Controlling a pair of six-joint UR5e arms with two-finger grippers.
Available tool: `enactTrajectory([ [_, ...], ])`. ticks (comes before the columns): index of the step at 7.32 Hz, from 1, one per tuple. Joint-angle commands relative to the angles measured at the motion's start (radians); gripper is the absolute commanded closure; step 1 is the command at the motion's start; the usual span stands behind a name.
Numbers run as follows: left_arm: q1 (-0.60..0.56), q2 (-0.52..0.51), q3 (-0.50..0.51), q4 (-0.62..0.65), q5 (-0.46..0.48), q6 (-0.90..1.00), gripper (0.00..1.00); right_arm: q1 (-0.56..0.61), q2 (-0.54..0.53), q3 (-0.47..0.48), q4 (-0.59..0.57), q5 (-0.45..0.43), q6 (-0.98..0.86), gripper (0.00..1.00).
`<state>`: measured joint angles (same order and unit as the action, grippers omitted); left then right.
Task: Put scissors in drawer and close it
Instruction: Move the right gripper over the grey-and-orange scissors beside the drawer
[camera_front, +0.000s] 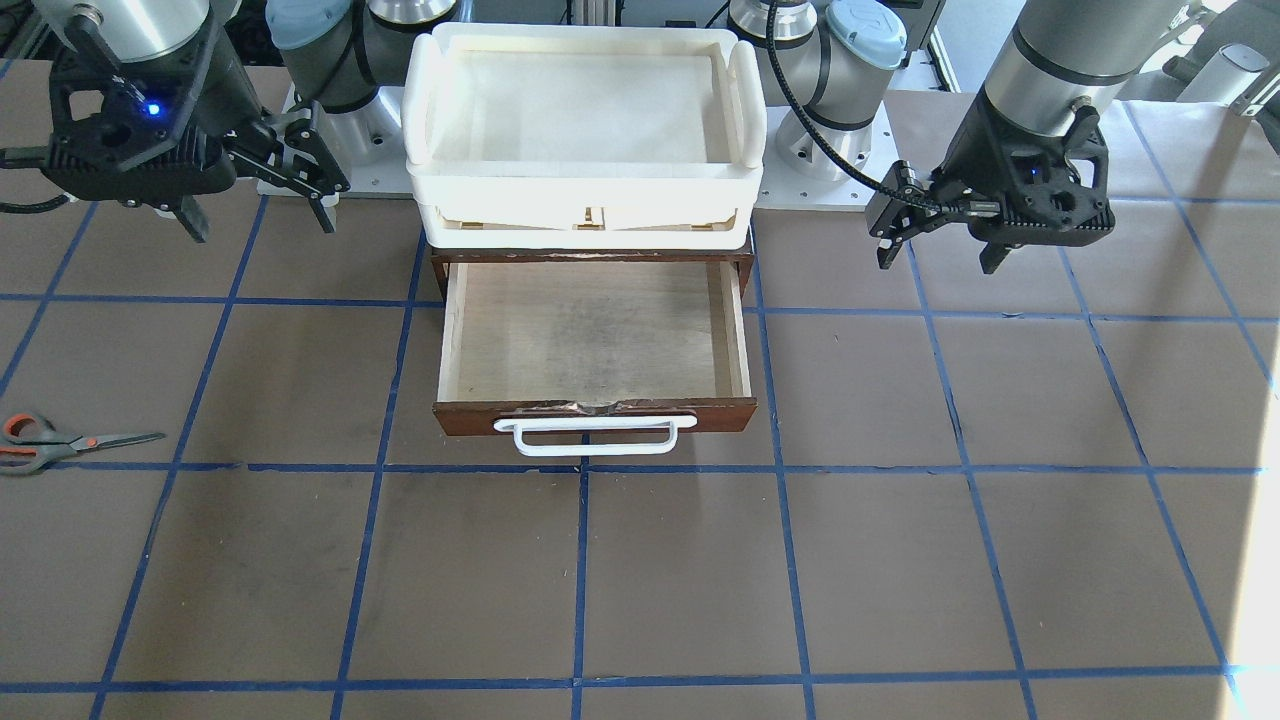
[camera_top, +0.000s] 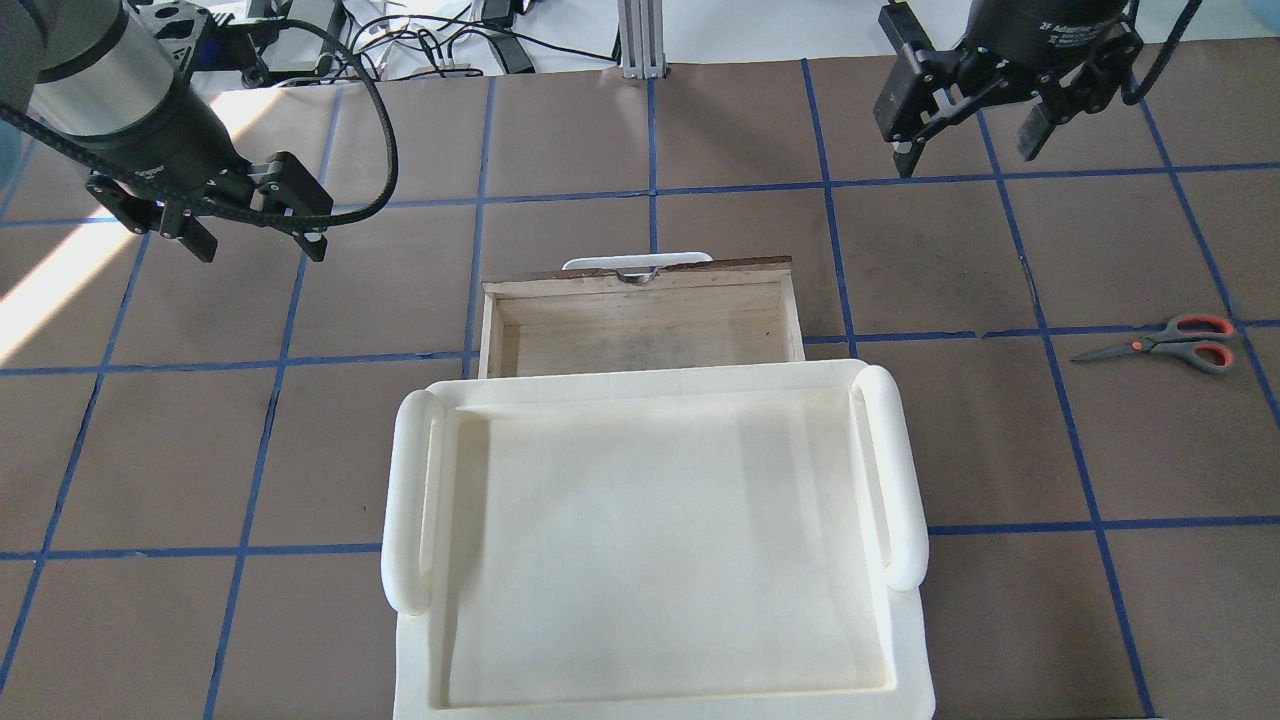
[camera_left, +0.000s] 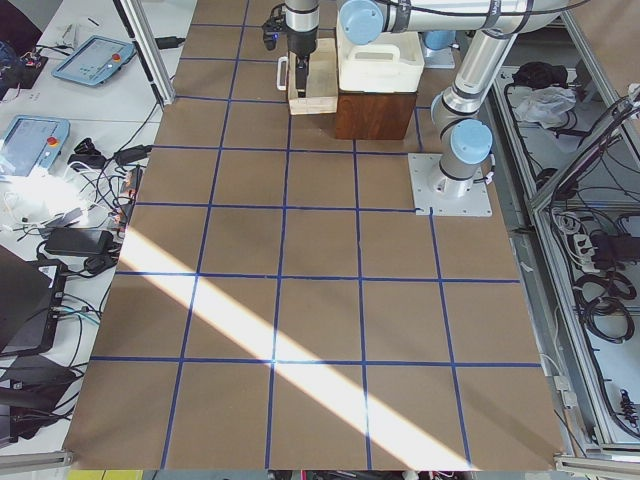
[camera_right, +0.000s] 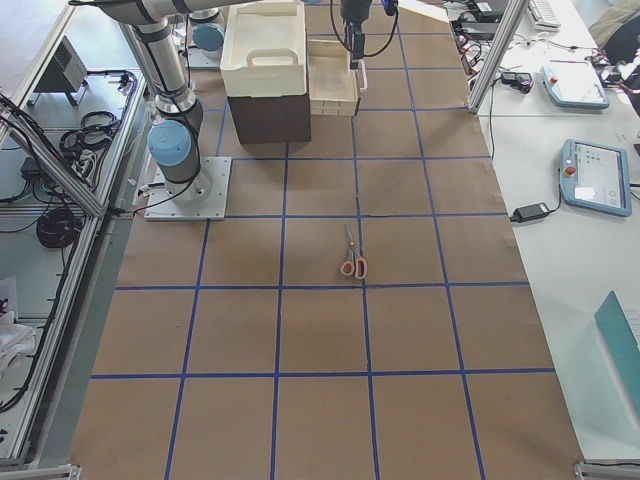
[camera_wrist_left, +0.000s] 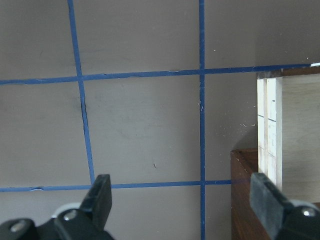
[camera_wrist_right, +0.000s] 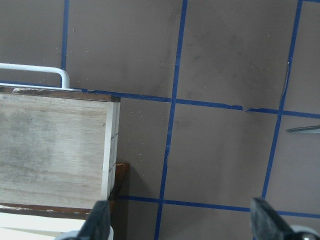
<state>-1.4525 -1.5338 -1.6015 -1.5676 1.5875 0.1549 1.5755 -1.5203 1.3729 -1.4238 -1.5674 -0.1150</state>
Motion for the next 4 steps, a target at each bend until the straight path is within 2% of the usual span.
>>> enactTrajectory([
  [1,0.000,0.001,0.000,0.001,-0.004,0.000,0.00,0.000,0.002,0.001,-0.001,0.001,0.000,0.00],
  [2,0.000,0.001,0.000,0.000,-0.001,0.000,0.00,0.000,0.000,0.002,0.000,-0.002,-0.003,0.00],
  [4,0.000,0.001,0.000,0.000,0.003,0.005,0.00,-0.020,0.002,0.017,-0.007,-0.003,-0.125,0.01],
])
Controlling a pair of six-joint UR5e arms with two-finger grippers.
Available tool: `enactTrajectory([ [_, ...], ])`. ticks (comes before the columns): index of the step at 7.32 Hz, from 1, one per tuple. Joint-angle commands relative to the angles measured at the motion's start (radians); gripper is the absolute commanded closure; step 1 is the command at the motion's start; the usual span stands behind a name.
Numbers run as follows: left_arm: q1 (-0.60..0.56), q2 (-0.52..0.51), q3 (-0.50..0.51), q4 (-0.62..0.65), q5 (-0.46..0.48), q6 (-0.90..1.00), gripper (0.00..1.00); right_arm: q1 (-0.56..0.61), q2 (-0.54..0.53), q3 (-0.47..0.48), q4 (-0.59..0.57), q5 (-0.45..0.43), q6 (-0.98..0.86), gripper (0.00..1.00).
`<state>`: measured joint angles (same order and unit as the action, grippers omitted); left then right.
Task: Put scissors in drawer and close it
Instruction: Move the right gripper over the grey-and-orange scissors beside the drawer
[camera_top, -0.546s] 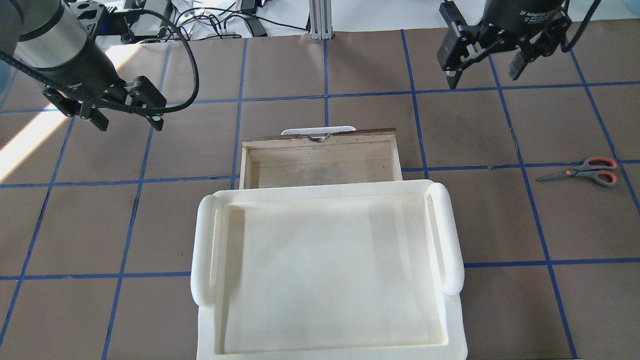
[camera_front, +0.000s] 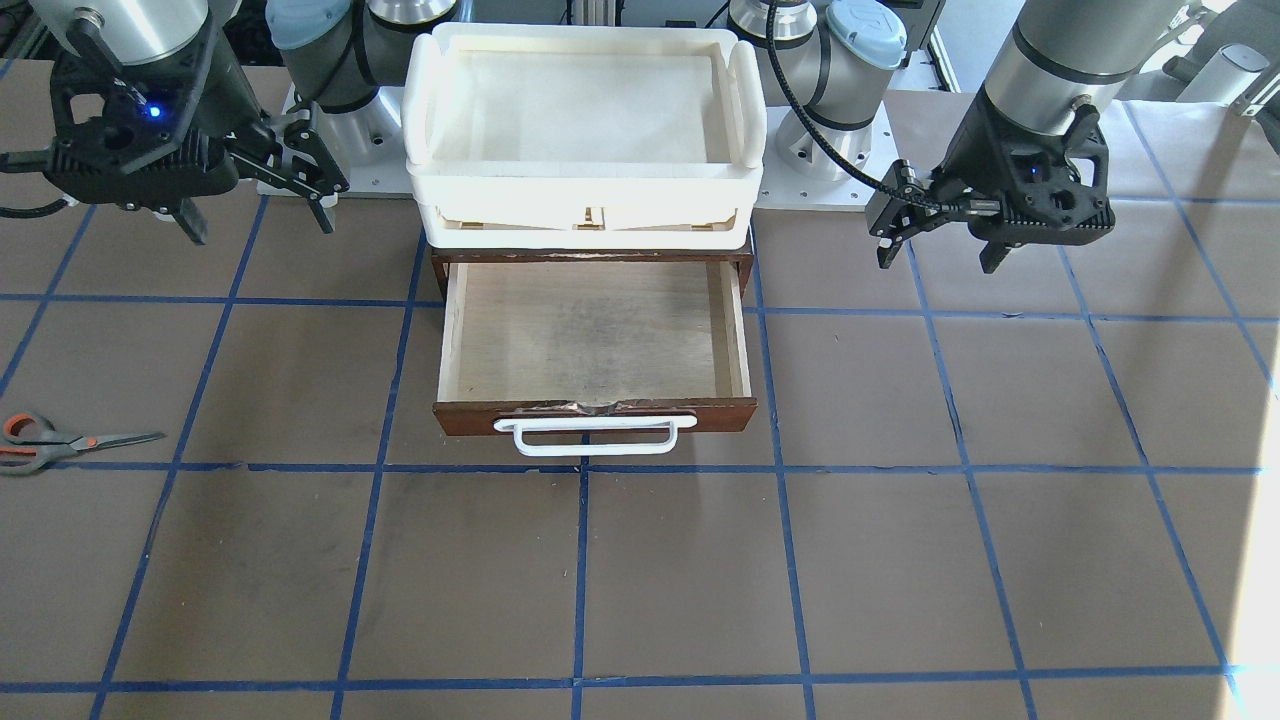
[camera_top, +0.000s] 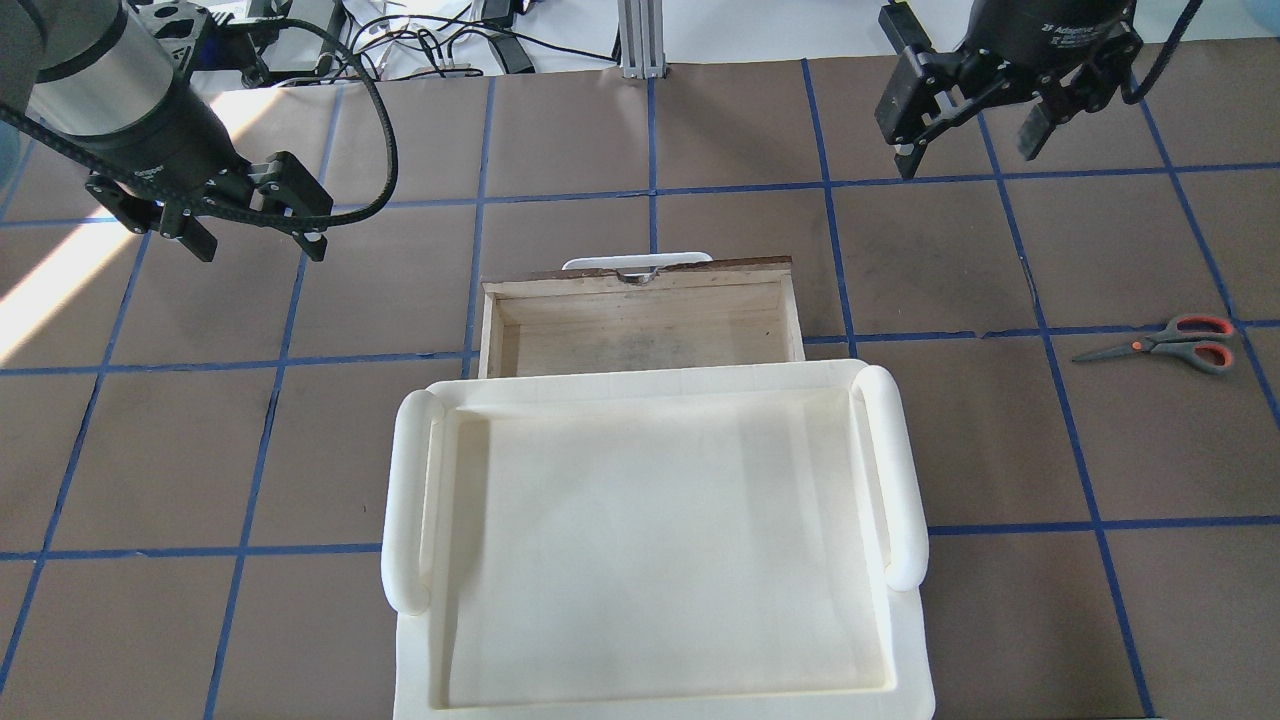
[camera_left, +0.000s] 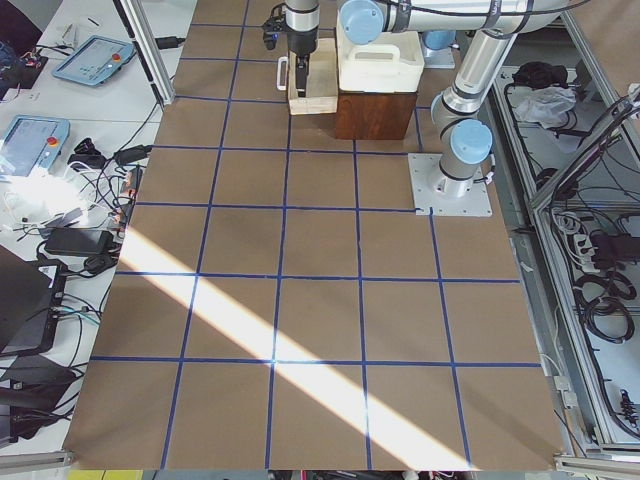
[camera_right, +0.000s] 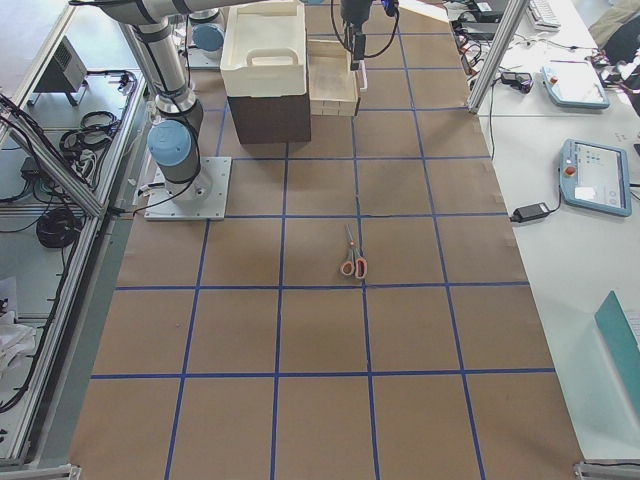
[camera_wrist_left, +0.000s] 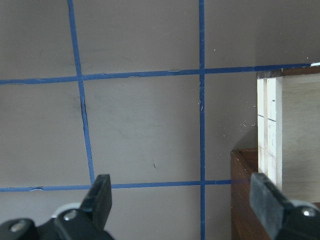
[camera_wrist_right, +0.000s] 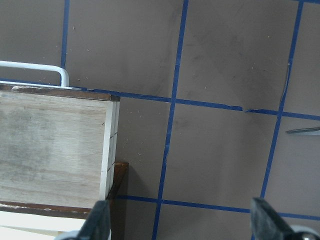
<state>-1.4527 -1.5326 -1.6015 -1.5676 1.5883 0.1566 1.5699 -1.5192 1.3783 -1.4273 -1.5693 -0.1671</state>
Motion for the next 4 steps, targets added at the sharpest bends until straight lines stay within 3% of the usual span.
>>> enactTrajectory([
  [1,0.000,0.002,0.000,0.000,0.002,0.026,0.00,-0.051,-0.001,0.039,-0.005,-0.002,-0.188,0.02],
  [3,0.000,0.000,0.000,0.000,0.002,0.026,0.00,-0.189,-0.001,0.099,-0.030,0.002,-0.529,0.07],
  [4,0.000,0.002,0.000,0.000,0.002,0.026,0.00,-0.250,0.001,0.140,-0.101,0.000,-0.778,0.08],
])
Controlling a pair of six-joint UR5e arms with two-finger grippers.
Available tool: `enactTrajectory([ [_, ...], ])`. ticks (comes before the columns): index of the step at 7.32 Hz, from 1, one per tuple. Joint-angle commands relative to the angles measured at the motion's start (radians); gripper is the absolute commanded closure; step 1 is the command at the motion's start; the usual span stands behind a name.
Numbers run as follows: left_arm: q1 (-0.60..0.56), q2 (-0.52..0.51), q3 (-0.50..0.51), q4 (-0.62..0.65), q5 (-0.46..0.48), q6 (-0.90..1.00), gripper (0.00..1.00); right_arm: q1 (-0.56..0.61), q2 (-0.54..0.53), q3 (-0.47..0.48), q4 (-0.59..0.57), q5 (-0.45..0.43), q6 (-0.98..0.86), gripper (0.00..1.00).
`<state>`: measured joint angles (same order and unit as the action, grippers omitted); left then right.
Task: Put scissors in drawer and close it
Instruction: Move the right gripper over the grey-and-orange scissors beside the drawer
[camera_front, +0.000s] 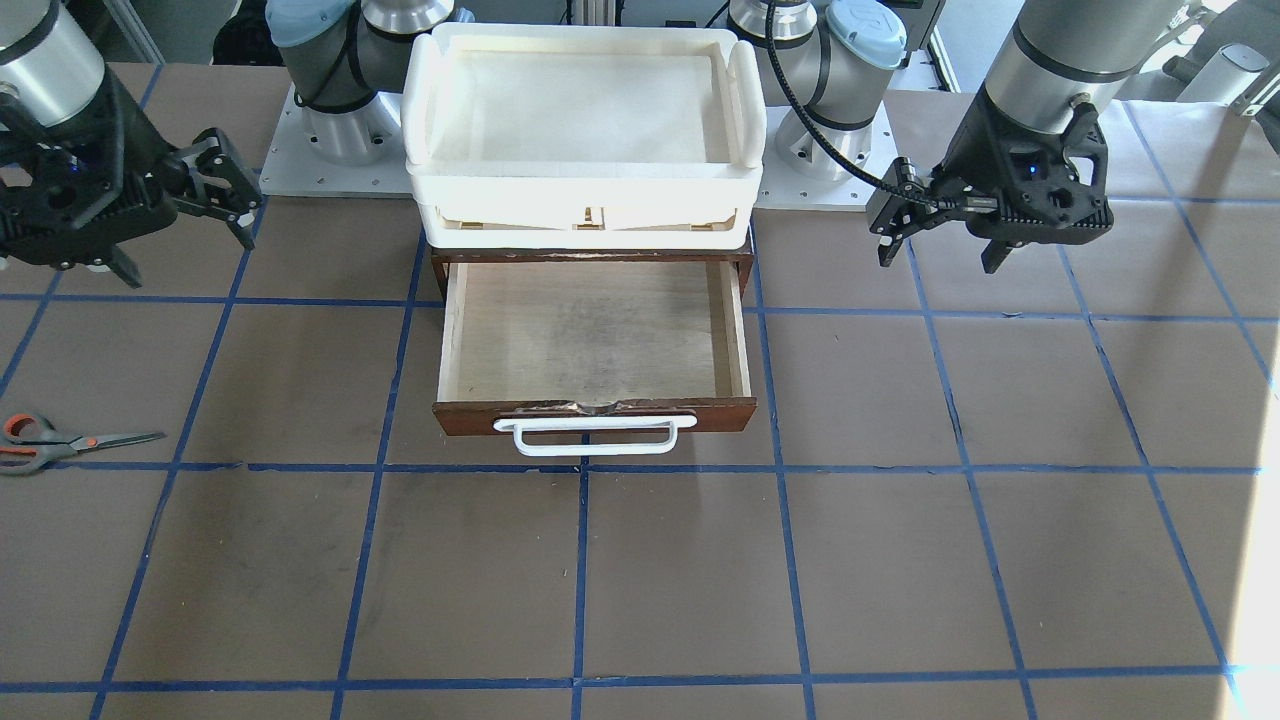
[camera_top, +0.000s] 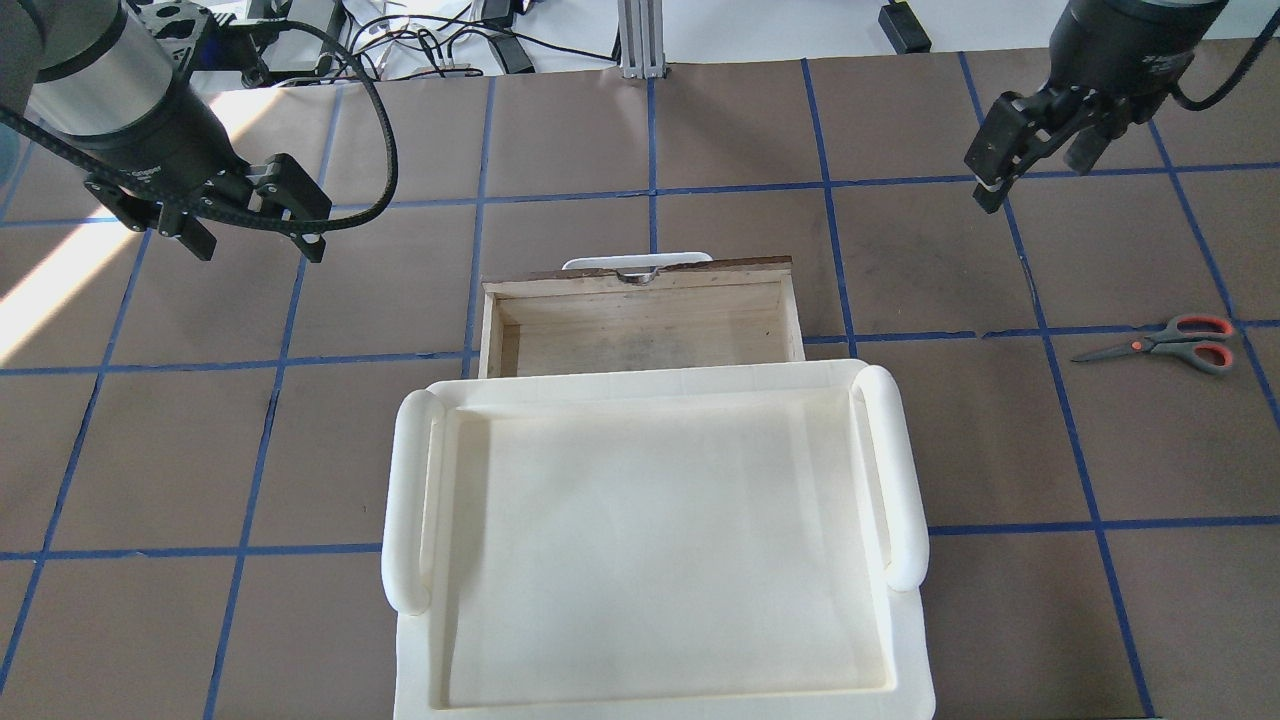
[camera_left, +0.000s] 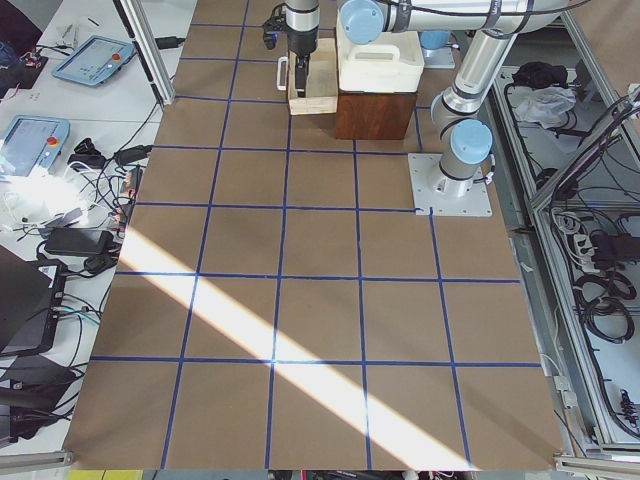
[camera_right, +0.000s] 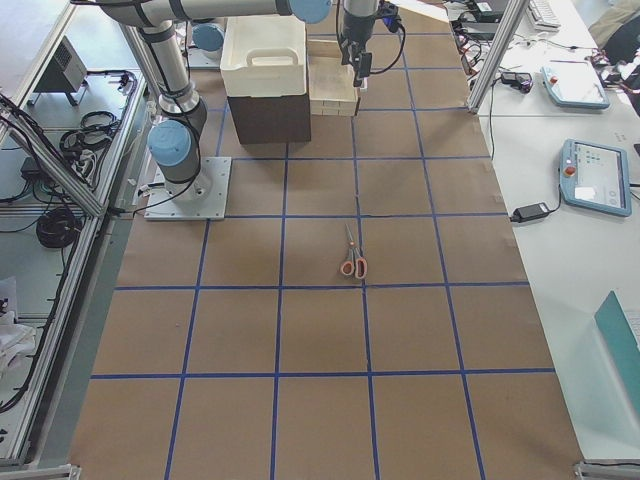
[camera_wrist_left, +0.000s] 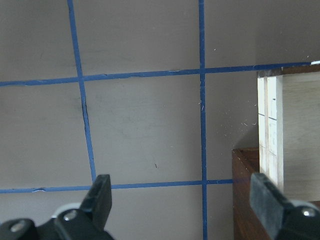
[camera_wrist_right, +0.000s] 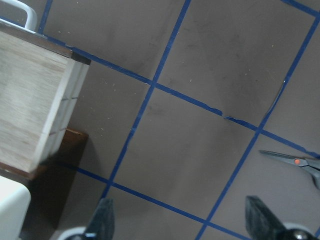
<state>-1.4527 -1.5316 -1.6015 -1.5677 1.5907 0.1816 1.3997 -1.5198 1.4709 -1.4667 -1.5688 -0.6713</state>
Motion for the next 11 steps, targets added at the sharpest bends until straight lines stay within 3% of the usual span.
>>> enactTrajectory([
  [1,0.002,0.001,0.000,-0.002,0.002,0.001,0.00,-0.144,0.001,0.102,-0.122,-0.002,-0.465,0.06],
  [2,0.000,-0.001,0.000,-0.002,0.002,0.001,0.00,-0.215,0.003,0.164,-0.203,0.000,-0.660,0.01],
  [4,0.000,0.001,0.000,-0.005,0.002,0.001,0.00,-0.344,0.022,0.296,-0.437,-0.005,-1.053,0.01],
  [6,0.000,-0.001,0.000,-0.005,0.002,0.001,0.00,-0.421,0.093,0.365,-0.564,-0.005,-1.323,0.00],
  [9,0.000,-0.002,-0.002,-0.005,0.002,0.001,0.00,-0.488,0.272,0.371,-0.701,0.000,-1.543,0.00],
  [11,-0.002,-0.002,-0.002,-0.005,-0.001,0.001,0.00,-0.488,0.289,0.466,-0.861,0.010,-1.603,0.00],
])
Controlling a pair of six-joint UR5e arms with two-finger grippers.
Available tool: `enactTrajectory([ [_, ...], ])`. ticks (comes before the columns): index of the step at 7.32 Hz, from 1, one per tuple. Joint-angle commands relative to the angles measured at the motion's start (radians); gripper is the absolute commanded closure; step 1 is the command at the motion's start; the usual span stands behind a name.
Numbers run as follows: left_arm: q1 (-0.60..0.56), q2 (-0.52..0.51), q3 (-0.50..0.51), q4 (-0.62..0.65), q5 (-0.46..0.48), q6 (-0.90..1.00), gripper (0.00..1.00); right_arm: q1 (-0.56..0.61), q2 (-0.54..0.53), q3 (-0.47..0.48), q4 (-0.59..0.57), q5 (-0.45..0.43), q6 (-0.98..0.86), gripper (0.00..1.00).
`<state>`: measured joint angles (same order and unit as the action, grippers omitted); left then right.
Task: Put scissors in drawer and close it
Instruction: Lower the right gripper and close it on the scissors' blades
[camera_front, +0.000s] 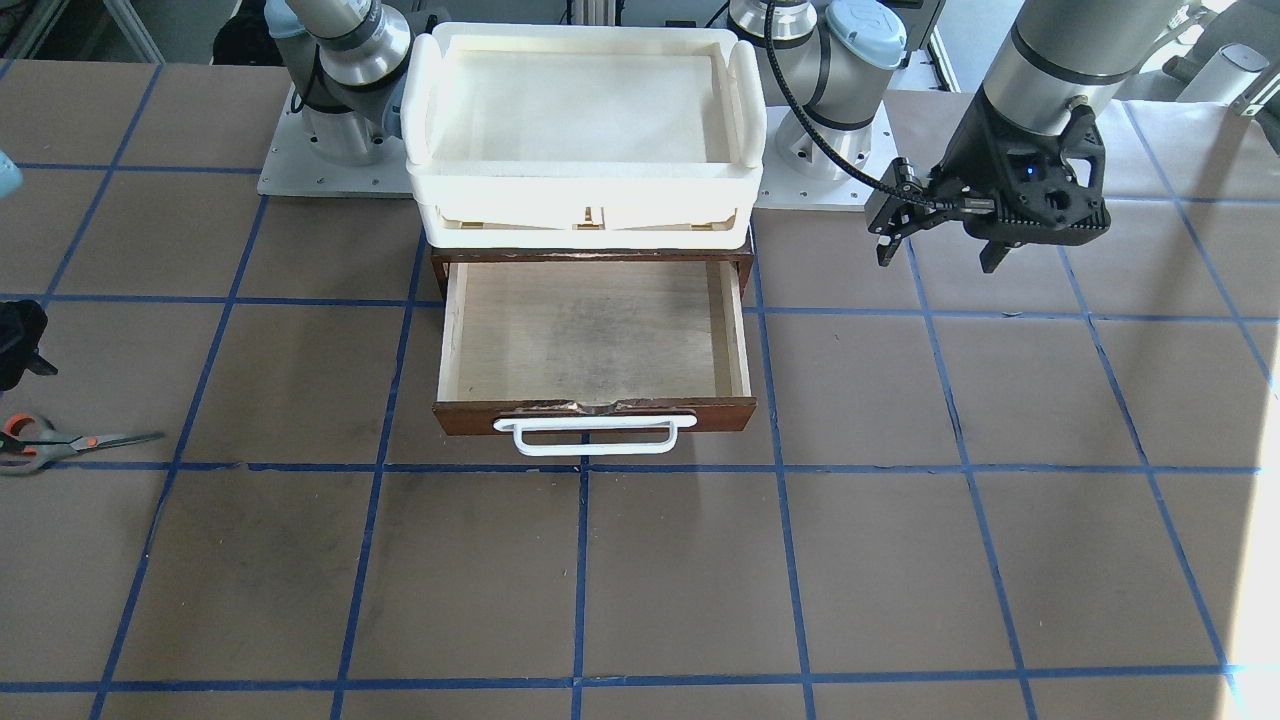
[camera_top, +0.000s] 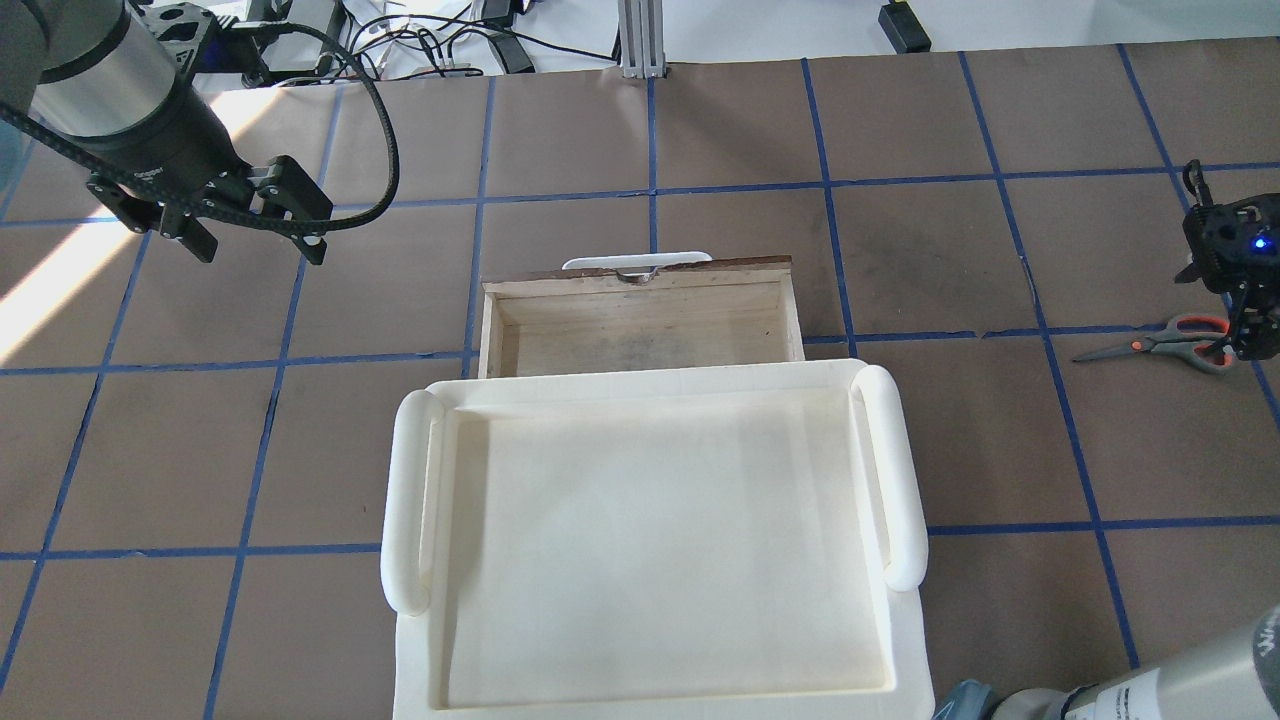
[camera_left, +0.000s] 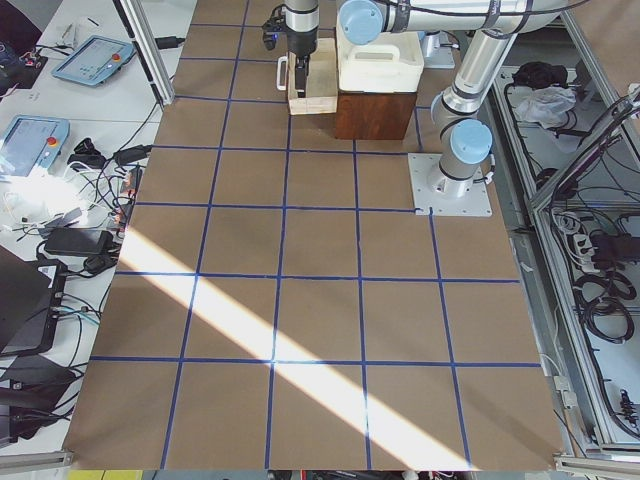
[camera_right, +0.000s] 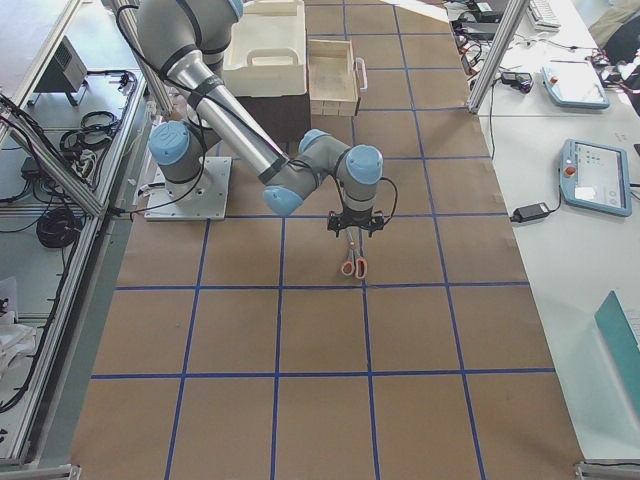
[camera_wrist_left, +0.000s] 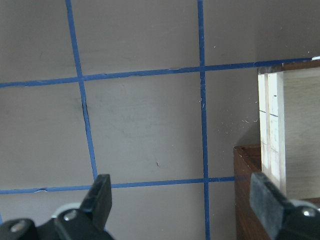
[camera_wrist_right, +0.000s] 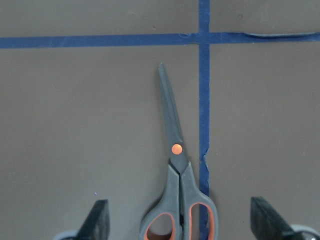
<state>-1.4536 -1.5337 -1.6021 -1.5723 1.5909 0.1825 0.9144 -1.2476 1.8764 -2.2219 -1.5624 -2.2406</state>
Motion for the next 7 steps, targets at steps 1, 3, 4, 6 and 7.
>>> enactTrajectory([
  [1,0.001,0.000,0.001,0.000,0.001,0.000,0.00,-0.003,0.030,0.090,-0.169,0.010,-0.089,0.00],
  [3,0.001,0.000,0.001,0.000,0.000,0.000,0.00,-0.003,0.063,0.081,-0.185,0.013,-0.137,0.01],
  [4,0.001,0.000,0.001,0.000,0.001,0.000,0.00,-0.003,0.074,0.051,-0.173,0.012,-0.136,0.03],
  [6,0.001,0.000,-0.001,0.000,0.001,0.000,0.00,-0.003,0.109,0.044,-0.179,0.010,-0.134,0.04],
  [7,0.001,0.000,0.001,0.000,0.001,0.000,0.00,-0.003,0.116,0.046,-0.174,0.010,-0.132,0.14],
])
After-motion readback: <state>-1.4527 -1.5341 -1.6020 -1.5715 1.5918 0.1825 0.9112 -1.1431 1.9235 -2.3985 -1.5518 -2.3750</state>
